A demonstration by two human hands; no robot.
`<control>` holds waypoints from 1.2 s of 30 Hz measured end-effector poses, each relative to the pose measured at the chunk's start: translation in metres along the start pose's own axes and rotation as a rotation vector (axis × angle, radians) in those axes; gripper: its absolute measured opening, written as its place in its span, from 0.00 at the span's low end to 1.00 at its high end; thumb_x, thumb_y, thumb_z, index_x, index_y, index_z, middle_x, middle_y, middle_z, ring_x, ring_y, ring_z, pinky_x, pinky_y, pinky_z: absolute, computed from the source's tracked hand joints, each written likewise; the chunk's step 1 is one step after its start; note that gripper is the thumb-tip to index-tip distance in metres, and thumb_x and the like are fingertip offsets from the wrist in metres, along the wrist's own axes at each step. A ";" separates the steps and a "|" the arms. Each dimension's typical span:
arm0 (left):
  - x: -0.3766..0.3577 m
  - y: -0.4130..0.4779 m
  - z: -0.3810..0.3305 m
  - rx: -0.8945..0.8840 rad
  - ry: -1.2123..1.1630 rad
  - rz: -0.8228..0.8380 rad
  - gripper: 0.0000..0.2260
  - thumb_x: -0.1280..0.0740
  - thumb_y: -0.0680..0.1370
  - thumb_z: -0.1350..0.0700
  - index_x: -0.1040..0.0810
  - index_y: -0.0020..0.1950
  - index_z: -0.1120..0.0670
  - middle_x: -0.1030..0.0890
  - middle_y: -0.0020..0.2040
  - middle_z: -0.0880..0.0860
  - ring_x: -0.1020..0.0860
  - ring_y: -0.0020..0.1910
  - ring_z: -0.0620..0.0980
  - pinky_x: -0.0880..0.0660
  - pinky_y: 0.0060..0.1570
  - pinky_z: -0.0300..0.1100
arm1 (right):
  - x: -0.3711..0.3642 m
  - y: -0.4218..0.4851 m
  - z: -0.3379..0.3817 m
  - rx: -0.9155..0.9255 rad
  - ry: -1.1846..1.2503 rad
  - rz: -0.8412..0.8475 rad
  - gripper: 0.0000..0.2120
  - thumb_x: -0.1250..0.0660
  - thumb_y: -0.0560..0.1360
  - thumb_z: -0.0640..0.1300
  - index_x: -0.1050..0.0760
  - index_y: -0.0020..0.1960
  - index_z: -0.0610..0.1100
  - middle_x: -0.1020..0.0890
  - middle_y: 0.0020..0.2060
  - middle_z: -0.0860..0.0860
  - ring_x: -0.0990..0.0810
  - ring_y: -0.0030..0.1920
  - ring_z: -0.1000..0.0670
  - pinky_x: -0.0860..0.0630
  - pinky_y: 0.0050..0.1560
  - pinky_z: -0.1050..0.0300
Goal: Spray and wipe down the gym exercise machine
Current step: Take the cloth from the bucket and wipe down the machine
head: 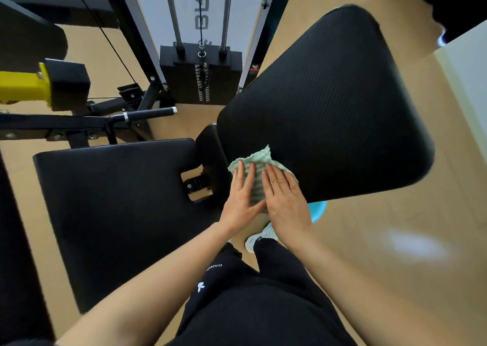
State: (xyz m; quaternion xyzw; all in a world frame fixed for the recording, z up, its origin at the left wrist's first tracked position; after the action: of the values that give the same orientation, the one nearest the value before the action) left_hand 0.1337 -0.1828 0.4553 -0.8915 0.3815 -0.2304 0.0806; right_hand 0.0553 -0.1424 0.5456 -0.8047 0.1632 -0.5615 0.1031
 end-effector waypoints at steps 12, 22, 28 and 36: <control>0.085 0.104 -0.116 -0.237 0.163 -0.061 0.40 0.31 0.80 0.43 0.52 0.84 0.43 0.62 0.85 0.50 0.64 0.83 0.56 0.55 0.78 0.52 | 0.091 0.047 -0.077 -0.262 -0.028 -0.229 0.40 0.41 0.83 0.51 0.61 0.82 0.37 0.55 0.83 0.41 0.57 0.83 0.44 0.65 0.81 0.46; 0.053 0.069 -0.110 -0.350 0.233 -0.050 0.42 0.34 0.78 0.37 0.53 0.85 0.43 0.62 0.85 0.49 0.63 0.83 0.56 0.46 0.80 0.65 | 0.073 0.007 -0.076 -0.307 0.101 -0.272 0.39 0.40 0.82 0.54 0.54 0.83 0.36 0.52 0.83 0.39 0.55 0.83 0.41 0.60 0.82 0.43; -0.003 0.004 -0.066 -0.254 0.230 0.007 0.43 0.34 0.78 0.37 0.60 0.82 0.36 0.67 0.83 0.45 0.66 0.83 0.52 0.42 0.78 0.65 | 0.025 -0.054 -0.045 -0.347 0.270 -0.188 0.44 0.33 0.76 0.53 0.48 0.83 0.37 0.46 0.82 0.41 0.51 0.83 0.44 0.60 0.82 0.45; 0.020 0.042 -0.128 -0.426 0.333 -0.056 0.31 0.47 0.84 0.36 0.56 0.83 0.39 0.64 0.84 0.48 0.64 0.83 0.57 0.48 0.79 0.68 | 0.064 -0.056 -0.085 -0.423 0.280 -0.336 0.34 0.38 0.81 0.46 0.46 0.82 0.37 0.44 0.82 0.40 0.48 0.82 0.43 0.58 0.82 0.47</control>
State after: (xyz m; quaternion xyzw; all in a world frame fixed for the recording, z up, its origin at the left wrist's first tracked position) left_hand 0.0582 -0.2226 0.5617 -0.8483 0.4047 -0.2905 -0.1793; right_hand 0.0042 -0.1133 0.6504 -0.7388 0.1541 -0.6296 -0.1846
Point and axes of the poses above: each hand's wrist, its own y-axis towards the middle knuckle, its own x-axis out of the back of the hand, z = x × y, the point moved 8 cm from there along y, towards the middle knuckle
